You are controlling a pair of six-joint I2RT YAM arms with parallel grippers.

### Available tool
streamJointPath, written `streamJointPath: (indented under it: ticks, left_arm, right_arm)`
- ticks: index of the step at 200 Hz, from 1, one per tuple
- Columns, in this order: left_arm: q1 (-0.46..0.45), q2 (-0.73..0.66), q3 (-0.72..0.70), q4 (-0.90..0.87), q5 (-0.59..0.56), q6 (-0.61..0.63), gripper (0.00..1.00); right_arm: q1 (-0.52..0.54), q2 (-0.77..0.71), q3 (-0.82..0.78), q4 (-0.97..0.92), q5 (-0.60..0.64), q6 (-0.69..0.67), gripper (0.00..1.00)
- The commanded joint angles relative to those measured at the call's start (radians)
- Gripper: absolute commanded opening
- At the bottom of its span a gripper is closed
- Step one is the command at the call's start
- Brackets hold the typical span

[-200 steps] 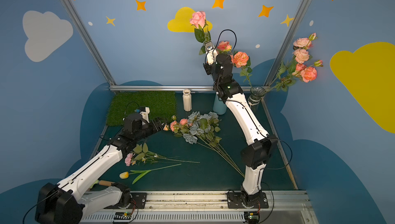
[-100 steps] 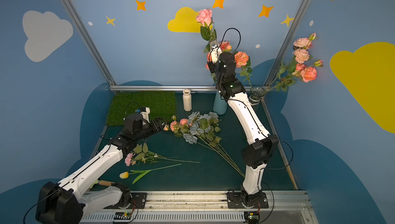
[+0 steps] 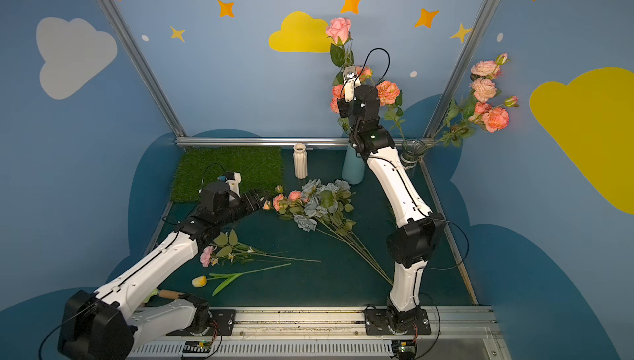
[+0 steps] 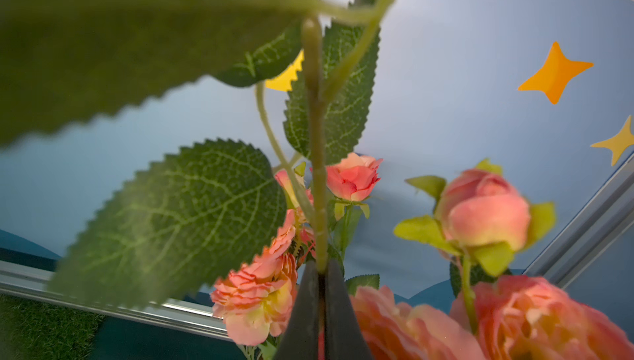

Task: Place the pink flowers into the vase
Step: Place the flower in the vase.

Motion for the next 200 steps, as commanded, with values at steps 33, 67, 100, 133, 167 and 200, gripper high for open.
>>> streamJointPath:
  ticks: [33, 67, 100, 133, 167, 200]
  left_arm:
    - [0.007, 0.006, -0.016, 0.020, 0.006, 0.006, 0.74]
    - [0.007, 0.007, -0.018, 0.023, 0.009, 0.006, 0.74]
    - [0.006, 0.006, -0.017, 0.023, 0.010, 0.006, 0.74]
    - [0.007, 0.008, -0.020, 0.026, 0.014, 0.006, 0.74]
    - [0.006, 0.009, -0.023, 0.029, 0.015, 0.004, 0.74]
    - [0.006, 0.007, -0.023, 0.019, 0.007, 0.001, 0.77]
  right_arm:
    - [-0.027, 0.034, 0.011, -0.019, -0.002, 0.075, 0.00]
    - [-0.040, 0.038, -0.057, 0.012, 0.033, 0.107, 0.00]
    - [-0.071, 0.023, -0.144, 0.046, 0.057, 0.160, 0.00]
    - [-0.101, 0.002, -0.208, 0.048, 0.046, 0.221, 0.00]
    - [-0.119, 0.000, -0.237, 0.014, 0.020, 0.280, 0.00]
    - [-0.128, -0.016, -0.283, 0.006, -0.009, 0.321, 0.00]
